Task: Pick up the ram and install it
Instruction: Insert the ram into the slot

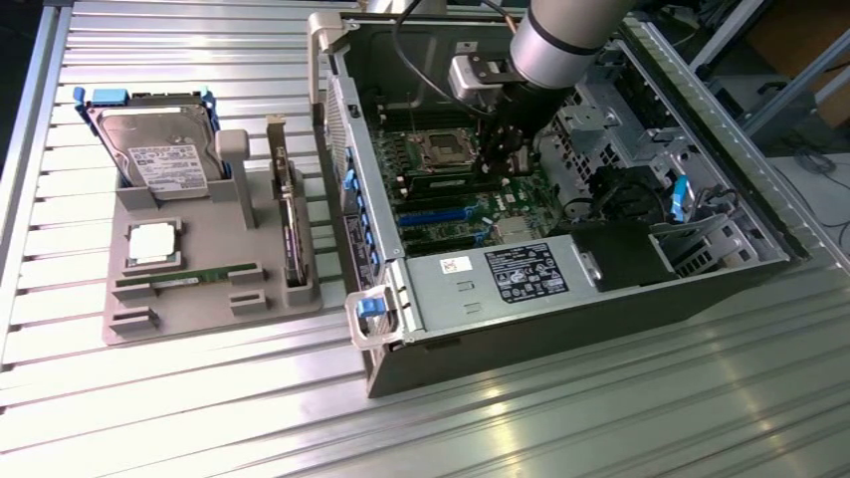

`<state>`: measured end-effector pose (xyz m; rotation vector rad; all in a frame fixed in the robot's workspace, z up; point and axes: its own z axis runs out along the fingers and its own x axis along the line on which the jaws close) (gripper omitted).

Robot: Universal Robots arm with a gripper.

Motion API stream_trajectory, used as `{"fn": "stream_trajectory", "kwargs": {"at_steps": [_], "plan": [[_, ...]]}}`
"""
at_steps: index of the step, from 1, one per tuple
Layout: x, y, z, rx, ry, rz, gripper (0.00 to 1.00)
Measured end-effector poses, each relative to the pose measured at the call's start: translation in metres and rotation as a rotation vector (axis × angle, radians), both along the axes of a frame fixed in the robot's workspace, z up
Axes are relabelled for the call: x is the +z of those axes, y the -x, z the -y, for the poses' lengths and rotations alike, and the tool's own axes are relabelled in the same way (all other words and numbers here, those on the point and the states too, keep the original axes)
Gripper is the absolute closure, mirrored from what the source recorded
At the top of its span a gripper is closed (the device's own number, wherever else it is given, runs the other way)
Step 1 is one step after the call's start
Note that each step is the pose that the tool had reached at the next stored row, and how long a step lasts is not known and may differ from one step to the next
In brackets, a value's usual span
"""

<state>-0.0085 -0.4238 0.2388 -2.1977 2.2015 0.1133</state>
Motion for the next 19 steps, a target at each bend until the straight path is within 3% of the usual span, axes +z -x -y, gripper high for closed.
{"fn": "stream_trajectory", "kwargs": {"at_steps": [10,19], "plan": [[0.0008,0.0,0.0,0.007,0.0,-0.0002,0.88],[-0.0055,0.0,-0.0014,0.007,0.0,0.0001,0.88]]}}
